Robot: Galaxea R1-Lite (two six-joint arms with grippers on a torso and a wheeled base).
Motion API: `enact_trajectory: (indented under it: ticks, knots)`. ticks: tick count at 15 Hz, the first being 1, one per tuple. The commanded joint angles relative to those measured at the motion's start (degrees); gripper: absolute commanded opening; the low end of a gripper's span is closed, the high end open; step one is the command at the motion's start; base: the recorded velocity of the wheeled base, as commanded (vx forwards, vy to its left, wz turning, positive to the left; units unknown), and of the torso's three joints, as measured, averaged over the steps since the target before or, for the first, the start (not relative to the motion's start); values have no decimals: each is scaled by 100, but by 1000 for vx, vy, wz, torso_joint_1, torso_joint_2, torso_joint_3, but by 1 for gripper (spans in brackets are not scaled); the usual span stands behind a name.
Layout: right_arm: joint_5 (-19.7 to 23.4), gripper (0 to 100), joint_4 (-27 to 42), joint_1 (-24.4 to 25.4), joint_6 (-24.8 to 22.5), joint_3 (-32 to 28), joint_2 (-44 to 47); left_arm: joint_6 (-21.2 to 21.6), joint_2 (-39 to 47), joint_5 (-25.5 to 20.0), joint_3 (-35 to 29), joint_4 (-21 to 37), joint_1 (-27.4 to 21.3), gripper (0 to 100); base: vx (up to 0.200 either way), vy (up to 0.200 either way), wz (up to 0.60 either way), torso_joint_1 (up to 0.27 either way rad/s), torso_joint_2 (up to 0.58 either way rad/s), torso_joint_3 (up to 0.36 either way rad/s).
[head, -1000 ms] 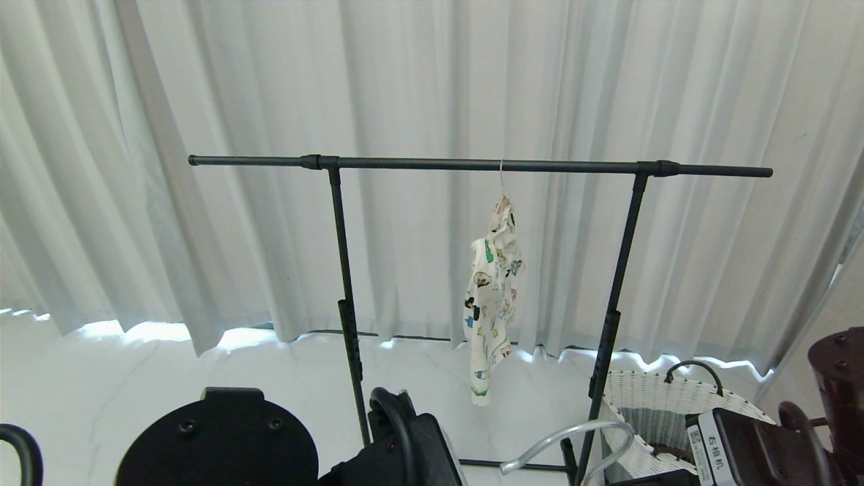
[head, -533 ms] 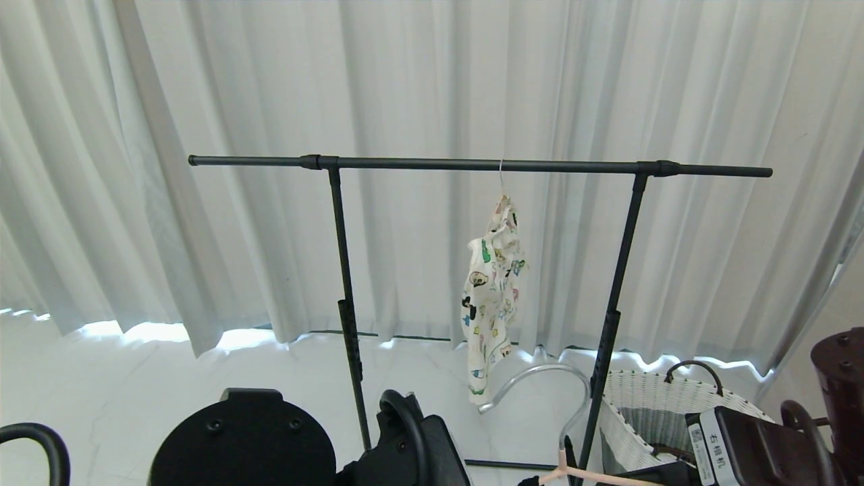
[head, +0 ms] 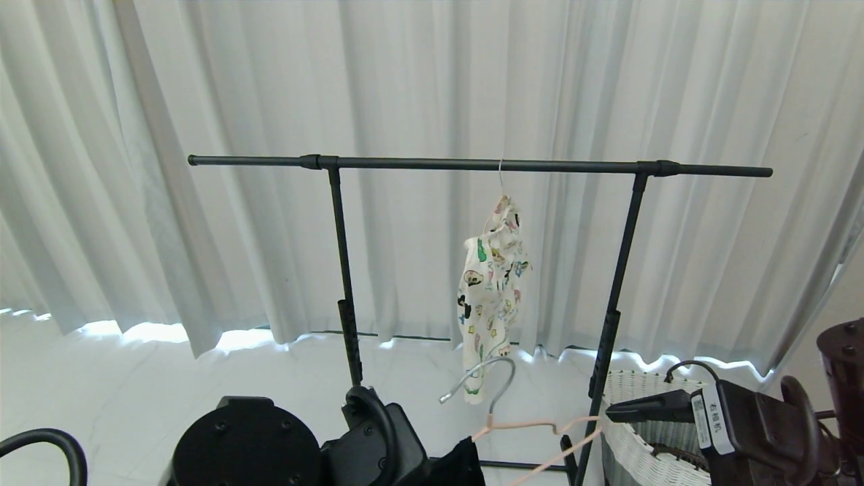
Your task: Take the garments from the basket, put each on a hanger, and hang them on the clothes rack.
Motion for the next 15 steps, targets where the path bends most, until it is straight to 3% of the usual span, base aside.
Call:
enact_trajectory:
  ticks: [1,5,7,9,12,13,15]
  knots:
    - [-1,100,-17,-115,-4,1,-16,-27,-229,55,166,-6,139,0,0,0,0,0,0,0]
    - [8,100,0,-133,5,19,-16,-106,-396,116,139,-349,1027,0,0,0,0,0,0,0]
    - [8,100,9,-115,330,71,89,-97,-396,125,-54,-612,1168,0,0,0,0,0,0,0]
    - [-27,100,-17,-27,1385,27,344,-97,-431,125,-195,-621,1168,0,0,0,0,0,0,0]
    - [-669,100,-298,272,3442,-447,836,-97,-545,125,-353,-621,1168,0,0,0,0,0,0,0]
    - [-906,100,-668,447,3960,-553,1074,-97,-581,125,-423,-621,1168,0,0,0,0,0,0,0]
    - [-1354,100,-1529,808,4567,-685,1627,-89,-625,116,-555,-621,1168,0,0,0,0,0,0,0]
